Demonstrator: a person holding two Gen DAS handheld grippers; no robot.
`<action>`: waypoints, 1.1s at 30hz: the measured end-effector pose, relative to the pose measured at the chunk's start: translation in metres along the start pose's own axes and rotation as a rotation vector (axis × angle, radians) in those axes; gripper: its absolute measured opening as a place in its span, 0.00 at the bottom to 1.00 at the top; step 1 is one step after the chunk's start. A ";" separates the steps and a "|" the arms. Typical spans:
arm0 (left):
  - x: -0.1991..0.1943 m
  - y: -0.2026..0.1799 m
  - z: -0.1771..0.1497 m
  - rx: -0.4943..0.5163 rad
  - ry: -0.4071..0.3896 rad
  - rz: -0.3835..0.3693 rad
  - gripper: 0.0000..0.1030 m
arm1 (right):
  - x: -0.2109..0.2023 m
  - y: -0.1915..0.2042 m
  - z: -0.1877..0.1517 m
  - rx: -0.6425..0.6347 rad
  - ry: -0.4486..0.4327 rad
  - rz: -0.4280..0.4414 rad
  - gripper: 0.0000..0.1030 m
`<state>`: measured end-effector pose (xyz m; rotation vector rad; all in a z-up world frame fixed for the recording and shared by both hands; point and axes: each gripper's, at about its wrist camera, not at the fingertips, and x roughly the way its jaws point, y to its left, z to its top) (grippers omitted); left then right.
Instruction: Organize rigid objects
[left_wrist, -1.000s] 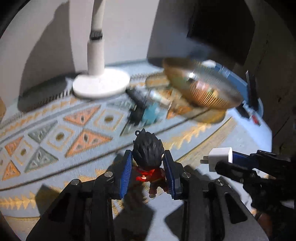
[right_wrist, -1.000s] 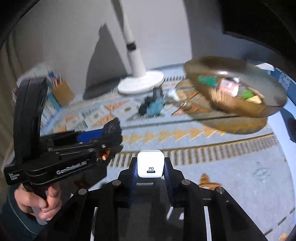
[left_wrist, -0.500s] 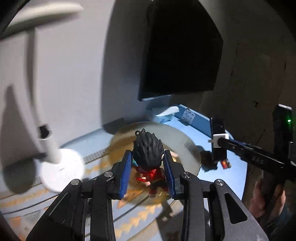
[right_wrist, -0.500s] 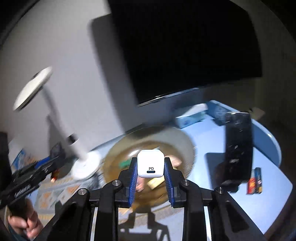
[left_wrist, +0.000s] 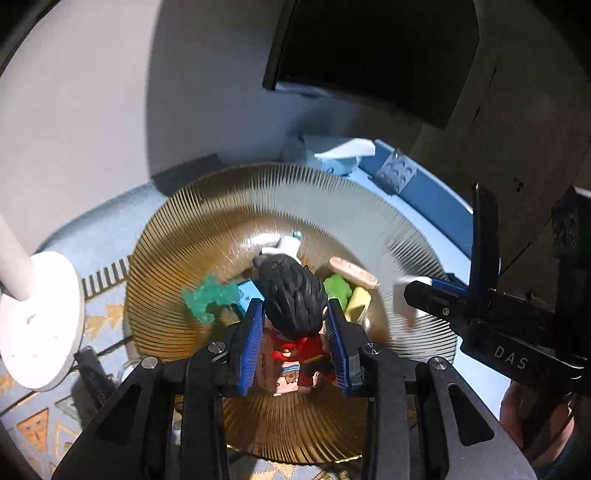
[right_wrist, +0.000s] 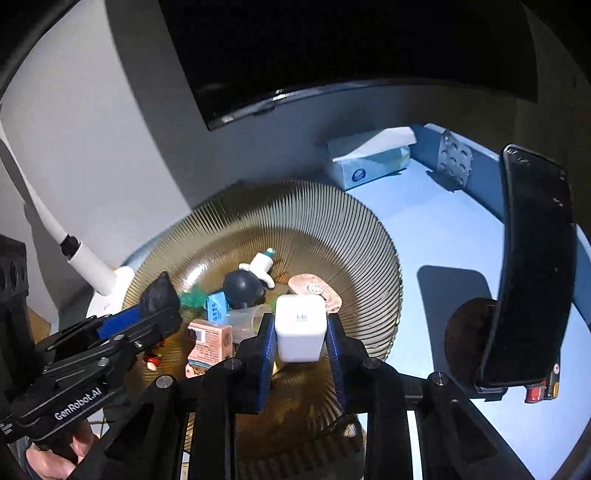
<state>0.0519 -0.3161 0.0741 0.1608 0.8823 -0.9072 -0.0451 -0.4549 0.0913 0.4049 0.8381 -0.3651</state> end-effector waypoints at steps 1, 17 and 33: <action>0.002 0.000 -0.001 0.000 0.005 0.002 0.30 | 0.002 -0.002 -0.001 -0.002 0.007 -0.006 0.26; -0.086 0.016 -0.005 -0.061 -0.140 -0.054 0.74 | -0.064 -0.008 -0.006 0.047 -0.103 0.050 0.49; -0.297 0.077 -0.091 -0.179 -0.445 0.087 0.87 | -0.123 0.076 -0.056 -0.078 -0.166 0.197 0.56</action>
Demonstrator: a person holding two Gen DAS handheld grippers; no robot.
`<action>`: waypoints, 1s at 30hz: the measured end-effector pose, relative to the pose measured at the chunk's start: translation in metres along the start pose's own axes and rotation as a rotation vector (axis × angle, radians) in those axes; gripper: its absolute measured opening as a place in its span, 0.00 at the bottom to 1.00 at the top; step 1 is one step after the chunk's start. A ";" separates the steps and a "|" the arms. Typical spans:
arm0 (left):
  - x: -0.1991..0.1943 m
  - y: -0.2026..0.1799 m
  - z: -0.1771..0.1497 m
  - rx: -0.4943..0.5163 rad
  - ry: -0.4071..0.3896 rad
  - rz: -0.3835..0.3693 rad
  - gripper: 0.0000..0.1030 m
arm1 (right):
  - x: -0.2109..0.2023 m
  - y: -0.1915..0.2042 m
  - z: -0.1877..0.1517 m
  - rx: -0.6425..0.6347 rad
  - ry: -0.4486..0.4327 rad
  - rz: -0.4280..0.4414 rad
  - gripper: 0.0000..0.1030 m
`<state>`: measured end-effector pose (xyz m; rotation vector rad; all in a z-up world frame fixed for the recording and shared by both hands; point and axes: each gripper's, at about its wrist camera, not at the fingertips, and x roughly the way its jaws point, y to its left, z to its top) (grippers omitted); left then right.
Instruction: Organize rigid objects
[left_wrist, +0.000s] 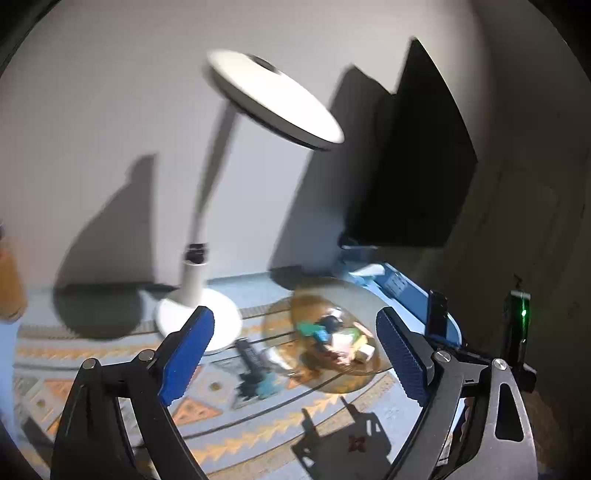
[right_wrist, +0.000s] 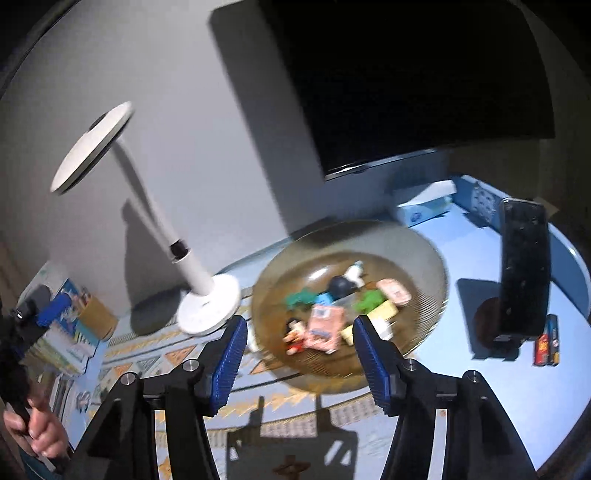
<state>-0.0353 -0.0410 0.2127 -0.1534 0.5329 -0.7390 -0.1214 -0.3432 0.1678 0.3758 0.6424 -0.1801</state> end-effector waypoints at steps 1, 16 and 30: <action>-0.007 0.009 -0.006 -0.018 0.000 0.012 0.87 | 0.004 0.006 -0.006 -0.006 0.014 0.010 0.56; 0.038 0.108 -0.147 -0.155 0.231 0.278 0.87 | 0.088 0.035 -0.116 -0.071 0.204 0.014 0.56; 0.044 0.107 -0.163 -0.116 0.259 0.318 0.87 | 0.097 0.027 -0.122 -0.038 0.204 0.000 0.56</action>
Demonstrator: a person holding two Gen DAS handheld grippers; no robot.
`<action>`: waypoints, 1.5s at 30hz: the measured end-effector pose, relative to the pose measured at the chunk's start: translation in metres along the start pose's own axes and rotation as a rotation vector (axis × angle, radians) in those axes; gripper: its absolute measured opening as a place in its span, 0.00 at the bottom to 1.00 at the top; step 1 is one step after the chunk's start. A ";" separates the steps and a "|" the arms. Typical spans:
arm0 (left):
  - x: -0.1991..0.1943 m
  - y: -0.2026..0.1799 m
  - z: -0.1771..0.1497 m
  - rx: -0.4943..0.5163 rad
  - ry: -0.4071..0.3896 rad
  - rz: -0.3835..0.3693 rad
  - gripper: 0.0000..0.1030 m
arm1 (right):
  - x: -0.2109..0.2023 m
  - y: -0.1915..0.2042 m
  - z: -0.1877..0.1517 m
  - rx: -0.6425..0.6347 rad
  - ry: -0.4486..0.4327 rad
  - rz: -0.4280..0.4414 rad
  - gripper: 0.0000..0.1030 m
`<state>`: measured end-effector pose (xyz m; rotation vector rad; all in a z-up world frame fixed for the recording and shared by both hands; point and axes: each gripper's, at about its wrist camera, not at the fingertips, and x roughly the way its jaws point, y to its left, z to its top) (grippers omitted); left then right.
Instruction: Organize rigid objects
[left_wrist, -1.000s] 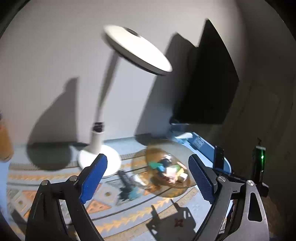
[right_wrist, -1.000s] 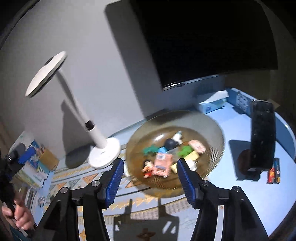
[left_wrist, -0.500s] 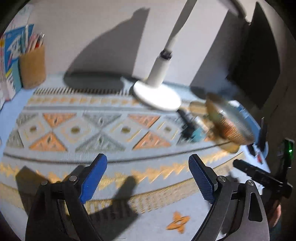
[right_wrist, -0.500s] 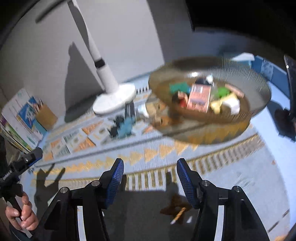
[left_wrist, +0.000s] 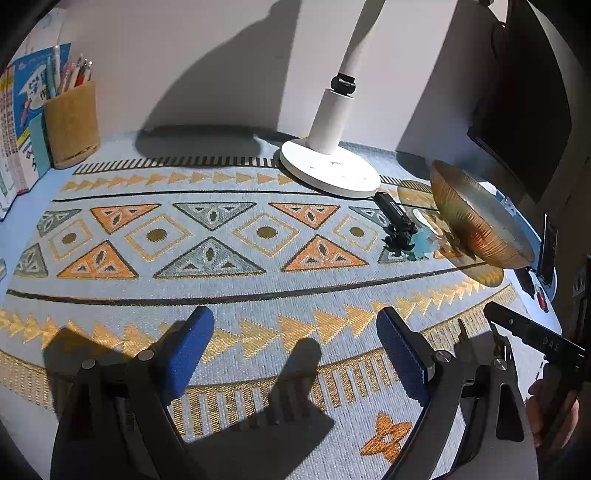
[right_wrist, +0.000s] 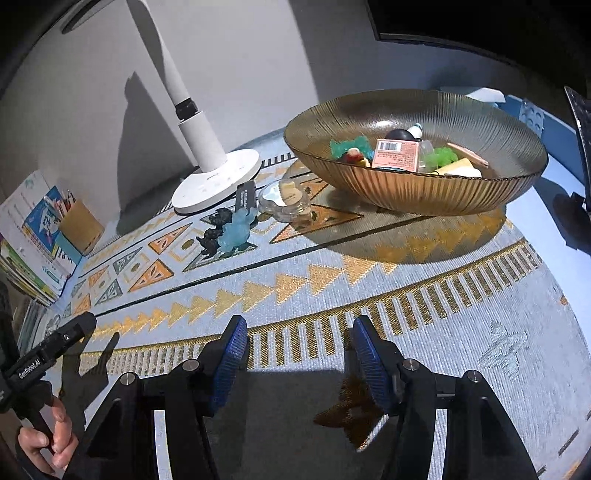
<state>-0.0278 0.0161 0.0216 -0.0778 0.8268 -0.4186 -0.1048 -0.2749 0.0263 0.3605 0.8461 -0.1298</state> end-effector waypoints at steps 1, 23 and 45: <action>0.000 0.000 0.000 -0.001 0.002 -0.002 0.87 | -0.001 -0.001 0.000 0.005 0.000 -0.002 0.56; 0.068 -0.095 0.054 0.290 0.131 -0.095 0.87 | 0.023 -0.019 0.070 0.103 0.041 -0.002 0.56; 0.128 -0.099 0.079 0.217 0.224 -0.278 0.57 | 0.059 0.002 0.088 -0.065 0.086 -0.024 0.56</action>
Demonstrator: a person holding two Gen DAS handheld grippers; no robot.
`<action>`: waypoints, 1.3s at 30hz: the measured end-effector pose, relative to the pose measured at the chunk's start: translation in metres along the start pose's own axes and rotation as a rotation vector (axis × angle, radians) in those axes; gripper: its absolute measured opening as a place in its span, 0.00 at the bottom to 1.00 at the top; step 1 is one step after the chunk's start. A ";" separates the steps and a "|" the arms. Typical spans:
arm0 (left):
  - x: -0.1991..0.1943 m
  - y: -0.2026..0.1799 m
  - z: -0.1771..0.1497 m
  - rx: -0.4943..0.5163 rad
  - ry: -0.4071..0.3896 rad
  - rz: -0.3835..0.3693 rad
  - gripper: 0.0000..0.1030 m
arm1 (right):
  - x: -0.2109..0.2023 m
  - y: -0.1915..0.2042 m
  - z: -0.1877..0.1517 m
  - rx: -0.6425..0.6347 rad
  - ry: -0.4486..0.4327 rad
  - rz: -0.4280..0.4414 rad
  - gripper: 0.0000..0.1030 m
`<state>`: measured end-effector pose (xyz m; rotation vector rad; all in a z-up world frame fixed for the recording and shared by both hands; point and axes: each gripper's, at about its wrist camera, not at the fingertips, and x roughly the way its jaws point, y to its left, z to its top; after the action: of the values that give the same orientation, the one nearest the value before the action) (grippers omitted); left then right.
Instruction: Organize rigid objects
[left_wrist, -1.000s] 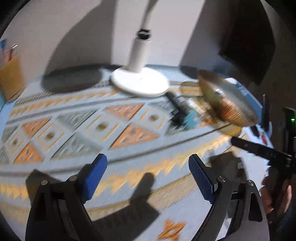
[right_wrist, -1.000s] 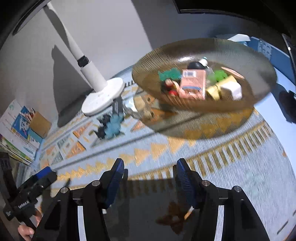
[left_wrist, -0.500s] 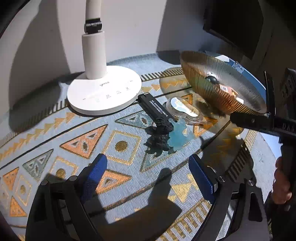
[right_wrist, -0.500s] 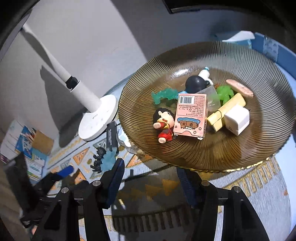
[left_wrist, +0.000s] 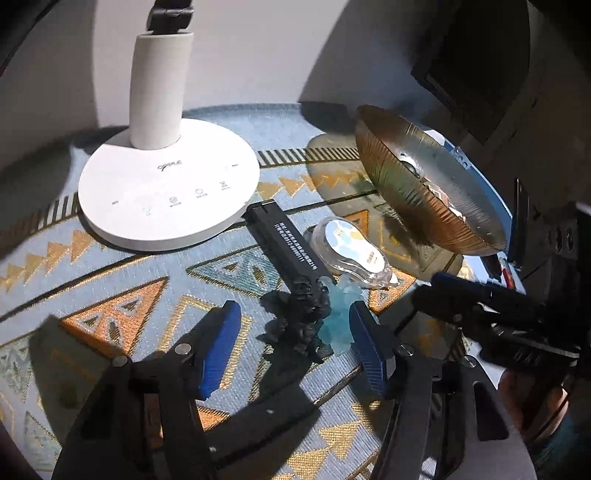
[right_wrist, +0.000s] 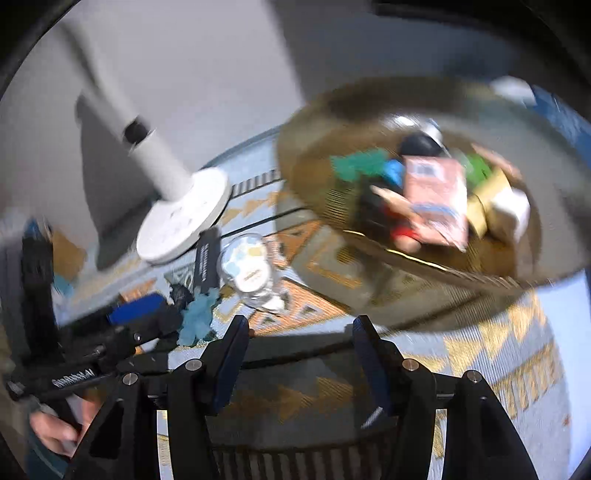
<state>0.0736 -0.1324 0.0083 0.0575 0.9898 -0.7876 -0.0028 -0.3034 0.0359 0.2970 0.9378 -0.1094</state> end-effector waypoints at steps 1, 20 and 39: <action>0.000 -0.004 0.000 0.015 -0.004 0.006 0.57 | 0.003 0.009 0.003 -0.040 0.003 -0.013 0.56; -0.013 0.020 -0.011 -0.046 0.019 -0.034 0.33 | 0.057 0.049 0.028 -0.258 0.009 -0.085 0.36; -0.072 -0.006 -0.092 -0.100 0.005 -0.109 0.33 | -0.043 0.016 -0.099 -0.189 0.038 -0.010 0.35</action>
<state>-0.0188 -0.0607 0.0128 -0.0813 1.0420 -0.8371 -0.1016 -0.2605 0.0192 0.1197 0.9794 -0.0234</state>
